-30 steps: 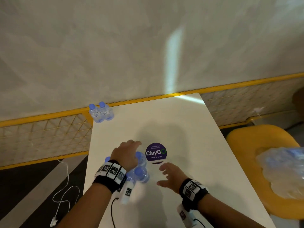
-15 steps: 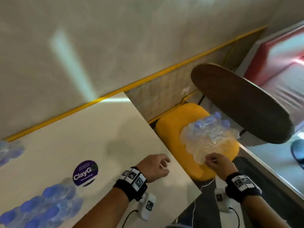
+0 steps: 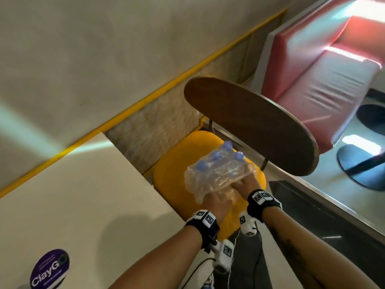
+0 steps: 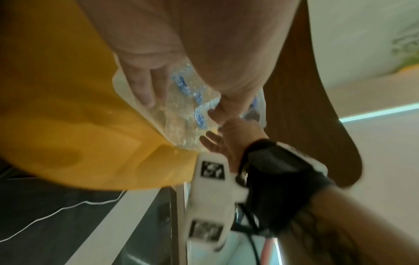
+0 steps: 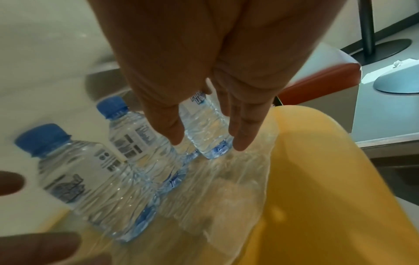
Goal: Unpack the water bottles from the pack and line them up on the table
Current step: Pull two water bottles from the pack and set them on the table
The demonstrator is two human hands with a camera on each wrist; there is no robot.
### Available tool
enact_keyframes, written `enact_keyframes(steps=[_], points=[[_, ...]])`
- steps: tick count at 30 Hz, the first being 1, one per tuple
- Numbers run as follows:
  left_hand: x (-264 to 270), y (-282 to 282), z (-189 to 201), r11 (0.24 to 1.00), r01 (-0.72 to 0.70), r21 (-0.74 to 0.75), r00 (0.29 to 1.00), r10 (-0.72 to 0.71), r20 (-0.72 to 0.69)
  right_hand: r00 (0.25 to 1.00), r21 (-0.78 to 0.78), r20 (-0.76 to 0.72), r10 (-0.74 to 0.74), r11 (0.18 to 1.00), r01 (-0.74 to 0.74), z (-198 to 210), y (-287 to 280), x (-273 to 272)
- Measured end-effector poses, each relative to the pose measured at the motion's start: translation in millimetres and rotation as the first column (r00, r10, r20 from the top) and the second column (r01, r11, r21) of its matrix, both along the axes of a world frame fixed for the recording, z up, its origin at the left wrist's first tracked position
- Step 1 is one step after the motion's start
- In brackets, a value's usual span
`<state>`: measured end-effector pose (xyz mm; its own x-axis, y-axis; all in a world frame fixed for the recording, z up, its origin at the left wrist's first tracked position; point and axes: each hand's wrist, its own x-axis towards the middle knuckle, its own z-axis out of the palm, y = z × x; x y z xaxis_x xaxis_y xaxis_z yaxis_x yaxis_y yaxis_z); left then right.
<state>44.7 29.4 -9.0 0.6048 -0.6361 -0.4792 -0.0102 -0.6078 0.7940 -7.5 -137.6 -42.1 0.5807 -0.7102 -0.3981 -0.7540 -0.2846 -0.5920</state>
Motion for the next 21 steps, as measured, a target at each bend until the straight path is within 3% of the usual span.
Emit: enact_keyframes(steps=[3, 6, 9, 14, 16, 19, 21], points=[[27.0, -21.2, 3.4, 0.988, -0.156, 0.018, 0.988, 0.156, -0.011, 1.000, 0.011, 0.005, -0.018, 1.000, 0.018, -4.4, -9.2, 12.6], [47.9, -36.9, -3.9, 0.967, -0.121, 0.224, 0.992, 0.112, 0.053, 0.997, 0.043, -0.054, 0.058, 0.998, -0.056, -3.5, -13.5, 21.5], [59.3, -44.5, -2.4, 0.950, -0.036, 0.309, 0.999, 0.024, 0.044, 0.993, 0.041, -0.118, 0.030, 0.999, -0.025, -3.0, -17.5, 27.9], [73.1, -38.4, -4.4, 0.927, 0.017, 0.375, 0.998, -0.039, 0.051, 0.999, -0.064, -0.013, 0.037, 0.997, -0.038, -5.2, -25.1, 36.1], [71.6, -31.3, 0.5, 0.916, 0.065, 0.396, 0.992, -0.104, 0.076, 0.996, -0.136, -0.005, 0.092, 0.986, -0.092, 5.2, -19.4, 30.3], [58.4, -25.0, 15.7, 0.893, 0.297, 0.337, 0.943, -0.330, 0.044, 0.995, -0.050, 0.040, 0.087, 0.995, -0.085, 16.2, -13.0, 7.6], [49.6, -20.6, 19.2, 0.894, 0.390, 0.219, 0.912, -0.408, 0.043, 0.995, -0.045, 0.077, 0.064, 0.997, -0.061, 8.0, -14.3, -10.4]])
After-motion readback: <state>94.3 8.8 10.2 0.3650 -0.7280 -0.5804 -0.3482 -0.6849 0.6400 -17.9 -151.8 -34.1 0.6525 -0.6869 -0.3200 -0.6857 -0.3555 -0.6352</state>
